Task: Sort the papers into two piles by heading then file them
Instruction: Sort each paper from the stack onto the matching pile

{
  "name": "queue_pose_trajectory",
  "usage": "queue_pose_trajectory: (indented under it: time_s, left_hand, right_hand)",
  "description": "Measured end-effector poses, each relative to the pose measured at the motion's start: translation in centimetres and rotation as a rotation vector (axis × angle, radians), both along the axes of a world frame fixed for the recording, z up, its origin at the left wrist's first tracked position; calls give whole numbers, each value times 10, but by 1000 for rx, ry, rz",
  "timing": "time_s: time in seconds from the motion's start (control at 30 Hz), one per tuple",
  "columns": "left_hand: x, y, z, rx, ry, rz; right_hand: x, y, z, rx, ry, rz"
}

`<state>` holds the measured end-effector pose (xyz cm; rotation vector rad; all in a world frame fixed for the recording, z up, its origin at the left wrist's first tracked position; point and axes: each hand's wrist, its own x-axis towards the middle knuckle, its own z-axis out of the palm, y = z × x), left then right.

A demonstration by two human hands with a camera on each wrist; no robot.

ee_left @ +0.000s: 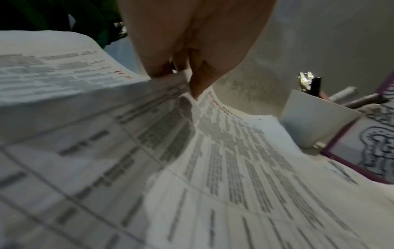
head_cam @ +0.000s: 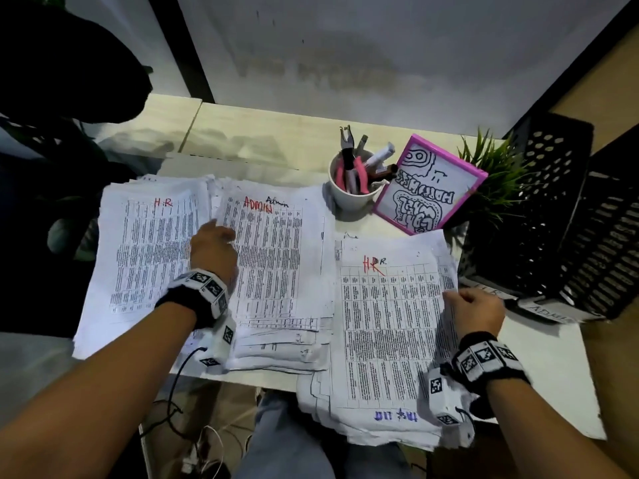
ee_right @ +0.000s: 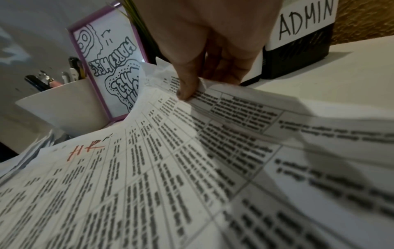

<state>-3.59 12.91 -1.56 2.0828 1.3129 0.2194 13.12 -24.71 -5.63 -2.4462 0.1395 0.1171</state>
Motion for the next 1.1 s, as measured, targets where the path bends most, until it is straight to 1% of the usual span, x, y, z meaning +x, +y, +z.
queue_pose_trajectory:
  time_s: [0.07, 0.13, 0.23, 0.3, 0.37, 0.43, 0.5, 0.53, 0.63, 0.67, 0.7, 0.77, 0.83, 0.9, 0.97, 1.0, 1.1]
  left_hand:
    - [3, -15, 0, 94, -41, 4]
    - [7, -31, -1, 172, -93, -45]
    - [17, -61, -3, 154, -204, -180]
    - [24, -86, -2, 66, -292, -283]
    - [29, -112, -5, -86, -355, -366]
    - [35, -134, -9, -259, -361, -393]
    - [41, -152, -14, -367, -310, -416]
    - [44, -158, -16, -386, -275, -429]
    - [50, -168, -21, -417, -203, -418]
    - [50, -170, -22, -425, -189, -418]
    - [49, -170, -23, -423, -168, -427]
    - [45, -170, -27, -408, -112, -459]
    - [40, -170, -31, -412, -87, -480]
    - [36, -171, -33, -426, -92, -487]
    - [35, -172, -35, -432, -101, -482]
    - [35, -173, -35, -429, -111, -472]
    - [36, -175, -33, -416, -202, -400]
  right_hand:
    - [-2, -5, 5, -22, -45, 71]
    - [-4, -9, 9, -56, -100, 155]
    - [-6, -15, 17, -50, -145, 189]
    - [-6, -18, 20, -18, -159, 181]
    - [-6, -23, 21, 35, -173, 161]
    - [-7, -26, 23, 181, -142, 128]
    - [-7, -27, 24, 304, -127, 98]
    - [-8, -26, 25, 292, -144, 99]
    - [-11, -21, 20, 118, -214, 144]
    - [-13, -18, 17, 93, -192, 154]
    - [-14, -15, 13, 86, -134, 149]
    - [-16, -7, 5, 63, 41, 118]
    - [-17, 2, -2, 8, 146, 130]
    - [-16, 12, -4, 40, 219, 112]
    - [-14, 19, -2, 97, 304, 45]
    - [-12, 21, -2, 108, 313, 22]
    - [-6, 17, -1, 168, 226, -4]
